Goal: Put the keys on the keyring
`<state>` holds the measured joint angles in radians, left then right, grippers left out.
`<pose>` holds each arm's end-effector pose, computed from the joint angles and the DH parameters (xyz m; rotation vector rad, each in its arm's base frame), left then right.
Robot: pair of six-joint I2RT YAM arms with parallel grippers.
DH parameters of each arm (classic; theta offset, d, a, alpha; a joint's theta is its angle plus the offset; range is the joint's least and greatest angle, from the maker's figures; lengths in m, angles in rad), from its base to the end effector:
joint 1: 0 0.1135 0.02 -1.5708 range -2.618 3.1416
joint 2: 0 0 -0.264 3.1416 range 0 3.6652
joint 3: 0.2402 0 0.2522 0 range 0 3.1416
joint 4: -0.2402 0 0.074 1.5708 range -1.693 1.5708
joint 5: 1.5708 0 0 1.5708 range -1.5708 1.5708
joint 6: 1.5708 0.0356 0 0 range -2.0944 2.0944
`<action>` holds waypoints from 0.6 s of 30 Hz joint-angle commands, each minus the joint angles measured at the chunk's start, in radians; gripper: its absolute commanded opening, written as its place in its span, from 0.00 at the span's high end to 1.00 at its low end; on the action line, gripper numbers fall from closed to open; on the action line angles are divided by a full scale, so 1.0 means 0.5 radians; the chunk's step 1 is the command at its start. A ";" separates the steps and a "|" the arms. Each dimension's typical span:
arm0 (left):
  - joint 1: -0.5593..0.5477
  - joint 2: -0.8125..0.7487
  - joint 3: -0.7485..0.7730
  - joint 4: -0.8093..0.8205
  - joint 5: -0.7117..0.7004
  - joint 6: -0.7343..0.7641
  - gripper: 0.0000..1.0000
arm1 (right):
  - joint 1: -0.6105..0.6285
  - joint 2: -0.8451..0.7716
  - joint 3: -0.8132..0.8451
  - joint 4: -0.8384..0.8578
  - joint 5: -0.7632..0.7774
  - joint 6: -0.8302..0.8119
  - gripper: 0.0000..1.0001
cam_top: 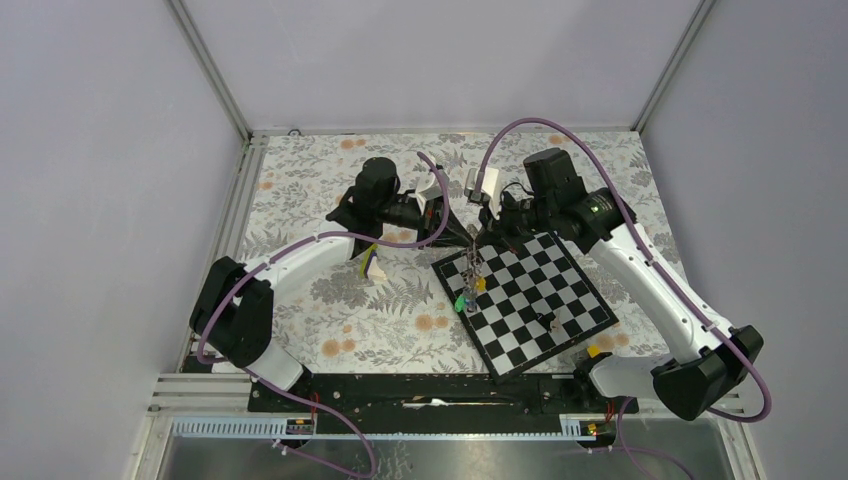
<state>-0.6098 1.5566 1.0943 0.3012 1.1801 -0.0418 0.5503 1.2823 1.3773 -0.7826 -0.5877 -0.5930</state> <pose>0.2670 -0.2267 0.3079 1.3401 1.2969 -1.4692 0.2140 0.1544 0.3838 -1.4379 1.6604 0.6359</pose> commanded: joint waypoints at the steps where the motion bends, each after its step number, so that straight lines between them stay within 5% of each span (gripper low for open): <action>1: -0.008 -0.043 0.097 0.000 0.054 0.068 0.87 | 0.027 -0.002 0.064 0.061 -0.068 0.021 1.00; 18: -0.008 -0.066 0.082 0.088 0.081 -0.019 0.74 | 0.028 0.005 0.002 0.066 -0.079 0.028 1.00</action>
<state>-0.6098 1.5566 1.1000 0.2848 1.1831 -0.0380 0.5522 1.2865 1.3762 -0.7815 -0.5934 -0.5888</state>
